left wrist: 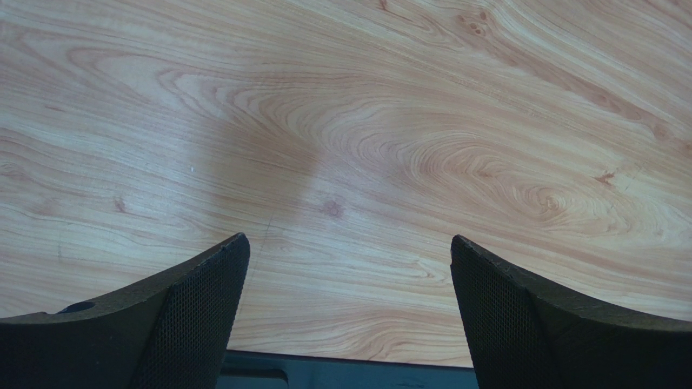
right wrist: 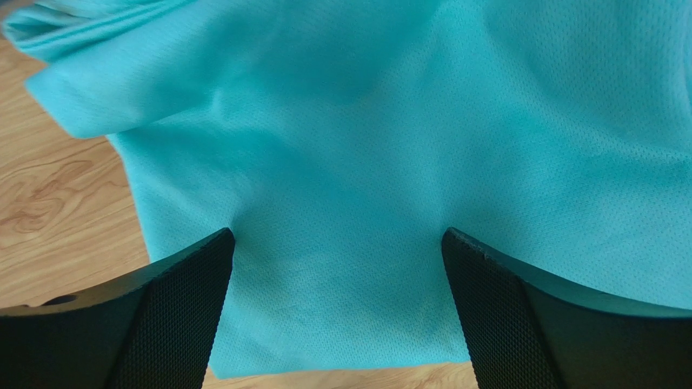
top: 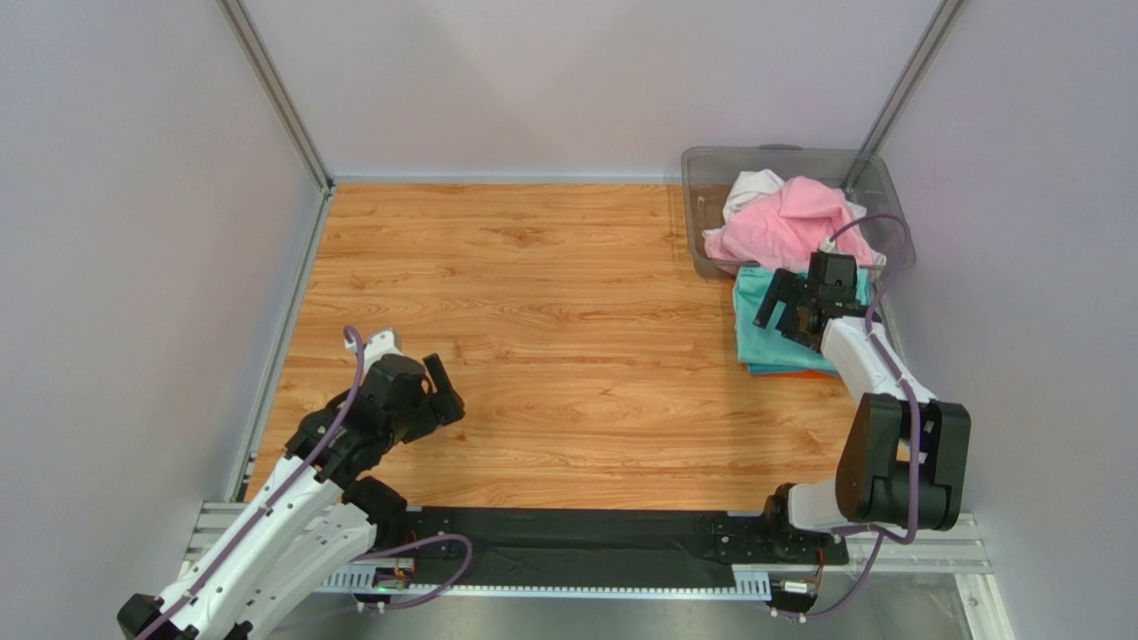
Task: Fold and stack the t-shirts
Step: Reset both grippers
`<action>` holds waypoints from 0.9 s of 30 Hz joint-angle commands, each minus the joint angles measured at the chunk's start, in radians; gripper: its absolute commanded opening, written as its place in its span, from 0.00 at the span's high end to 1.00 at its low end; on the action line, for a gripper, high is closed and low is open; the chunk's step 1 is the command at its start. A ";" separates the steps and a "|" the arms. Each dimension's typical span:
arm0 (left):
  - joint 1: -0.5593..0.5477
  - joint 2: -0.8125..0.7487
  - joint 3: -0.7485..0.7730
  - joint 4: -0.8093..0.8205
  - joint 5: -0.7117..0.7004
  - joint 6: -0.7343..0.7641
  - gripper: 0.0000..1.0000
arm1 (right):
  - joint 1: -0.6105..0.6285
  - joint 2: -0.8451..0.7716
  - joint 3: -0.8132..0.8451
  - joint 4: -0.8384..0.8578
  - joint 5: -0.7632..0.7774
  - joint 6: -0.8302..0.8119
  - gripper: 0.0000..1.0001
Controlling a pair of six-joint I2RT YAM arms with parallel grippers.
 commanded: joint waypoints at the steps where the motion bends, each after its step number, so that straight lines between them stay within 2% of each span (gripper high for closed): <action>1: -0.003 0.005 0.034 -0.002 -0.016 -0.009 0.00 | -0.003 -0.006 -0.042 0.021 0.107 0.048 0.00; 13: -0.003 0.017 0.032 -0.001 -0.020 -0.007 0.00 | -0.006 0.017 -0.073 0.046 0.106 0.020 0.00; 19: -0.003 0.014 0.049 -0.013 -0.026 -0.006 0.00 | 0.011 -0.110 0.024 -0.043 0.014 -0.030 0.00; 24: -0.003 0.013 0.052 -0.019 -0.035 -0.015 0.00 | 0.124 -0.225 0.082 -0.147 0.030 -0.105 0.00; 27: -0.003 0.014 0.054 -0.022 -0.036 -0.019 0.00 | 0.207 -0.247 0.067 -0.149 0.047 -0.136 0.00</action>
